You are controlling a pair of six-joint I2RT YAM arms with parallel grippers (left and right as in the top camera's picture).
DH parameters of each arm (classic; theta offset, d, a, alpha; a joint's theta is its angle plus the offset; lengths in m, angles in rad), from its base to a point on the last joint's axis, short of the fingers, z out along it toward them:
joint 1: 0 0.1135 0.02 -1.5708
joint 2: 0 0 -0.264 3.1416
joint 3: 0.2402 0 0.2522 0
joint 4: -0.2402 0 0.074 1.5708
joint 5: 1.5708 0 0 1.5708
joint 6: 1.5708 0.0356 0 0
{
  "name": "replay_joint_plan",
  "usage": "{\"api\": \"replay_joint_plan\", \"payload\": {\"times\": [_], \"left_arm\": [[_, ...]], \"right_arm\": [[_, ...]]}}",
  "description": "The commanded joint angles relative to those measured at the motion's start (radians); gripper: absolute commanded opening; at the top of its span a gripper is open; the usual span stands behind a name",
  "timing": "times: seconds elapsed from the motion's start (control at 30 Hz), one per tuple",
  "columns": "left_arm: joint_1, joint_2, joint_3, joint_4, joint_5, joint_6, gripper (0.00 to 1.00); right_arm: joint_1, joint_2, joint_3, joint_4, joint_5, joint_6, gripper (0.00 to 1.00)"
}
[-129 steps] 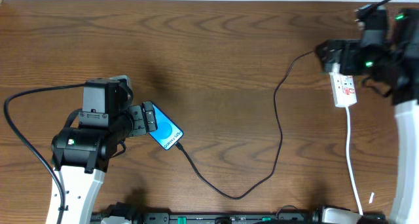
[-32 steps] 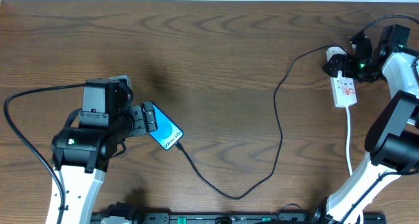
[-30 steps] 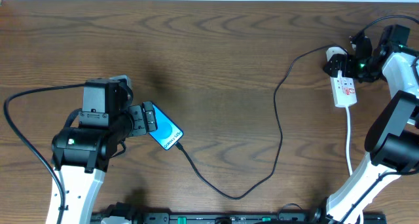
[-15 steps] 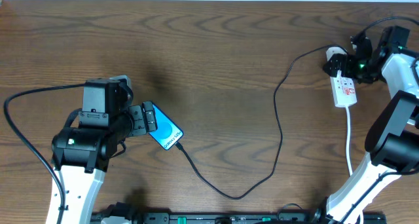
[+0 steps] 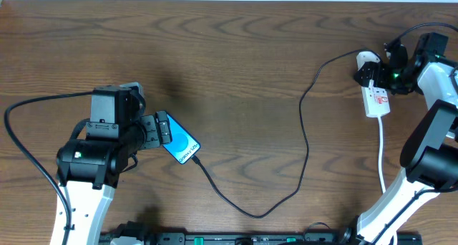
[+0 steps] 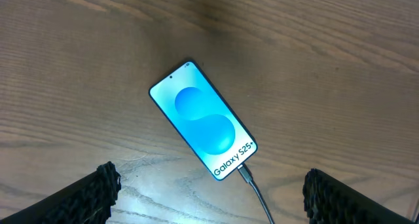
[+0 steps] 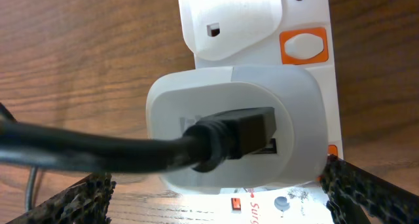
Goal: Plug charger to phone and switch on socket
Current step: 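Press the orange switch down with the right gripper fingertips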
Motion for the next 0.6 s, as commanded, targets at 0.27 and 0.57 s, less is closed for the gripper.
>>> {"api": "replay_joint_plan", "payload": {"times": [0.27,0.57], "left_arm": [[-0.003,0.003,0.021,0.0,-0.012,0.014,0.92],[-0.003,0.003,0.021,0.0,-0.012,0.014,0.92]], "right_arm": [[0.023,0.013,-0.032,0.016,-0.28,0.017,0.99],[0.023,0.013,-0.032,-0.003,-0.294,0.016,0.99]]}}
